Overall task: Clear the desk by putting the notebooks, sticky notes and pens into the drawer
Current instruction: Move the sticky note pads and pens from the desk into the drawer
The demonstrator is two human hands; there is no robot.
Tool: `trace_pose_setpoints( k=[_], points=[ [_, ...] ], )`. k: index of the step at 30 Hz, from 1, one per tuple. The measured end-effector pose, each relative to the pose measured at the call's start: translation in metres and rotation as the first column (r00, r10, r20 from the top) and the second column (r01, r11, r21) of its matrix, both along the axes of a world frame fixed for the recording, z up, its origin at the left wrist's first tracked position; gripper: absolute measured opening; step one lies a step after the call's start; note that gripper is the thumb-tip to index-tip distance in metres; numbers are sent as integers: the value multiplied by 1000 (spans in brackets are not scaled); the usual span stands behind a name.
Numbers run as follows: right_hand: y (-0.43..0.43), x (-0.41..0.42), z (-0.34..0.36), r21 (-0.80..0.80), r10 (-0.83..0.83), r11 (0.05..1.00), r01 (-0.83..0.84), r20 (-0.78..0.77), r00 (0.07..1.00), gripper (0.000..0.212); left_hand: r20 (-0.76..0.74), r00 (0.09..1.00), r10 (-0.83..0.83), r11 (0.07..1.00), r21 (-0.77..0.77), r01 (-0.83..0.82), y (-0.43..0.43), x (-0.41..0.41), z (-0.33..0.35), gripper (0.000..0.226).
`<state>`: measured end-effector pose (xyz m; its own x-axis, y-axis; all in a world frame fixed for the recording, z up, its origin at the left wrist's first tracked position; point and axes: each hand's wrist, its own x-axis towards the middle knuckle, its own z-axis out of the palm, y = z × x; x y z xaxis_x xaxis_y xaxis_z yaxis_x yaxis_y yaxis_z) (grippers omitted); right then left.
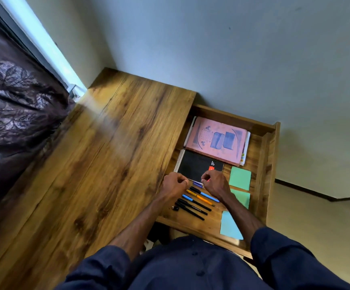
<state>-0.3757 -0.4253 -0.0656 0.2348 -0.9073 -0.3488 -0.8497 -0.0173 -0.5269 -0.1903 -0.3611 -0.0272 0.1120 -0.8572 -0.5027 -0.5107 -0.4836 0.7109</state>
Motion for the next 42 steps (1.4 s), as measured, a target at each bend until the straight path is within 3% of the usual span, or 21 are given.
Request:
trace_pose_setpoints(
  k=[13,21,32,38,42],
  points=[
    [26,-17,36,-69,-90,993,92,30,995,9,17,982,-188,981,-44,189,-6,-17,9,16],
    [52,-31,31,-49,-88,995,91,47,995,9,-7,977,-214,976,-53,213,12,-29,12,14],
    [50,-77,30,-21,42,999,-40,98,994,7,30,997,-71,997,-30,72,31,-83,11,14],
    [52,-154,39,-31,120,993,-116,181,976,7,2,998,60,997,-50,-60,53,-172,5,17],
    [59,-206,51,-19,105,994,-104,252,962,10,-87,986,145,989,16,-145,67,-241,5,18]
  ],
)
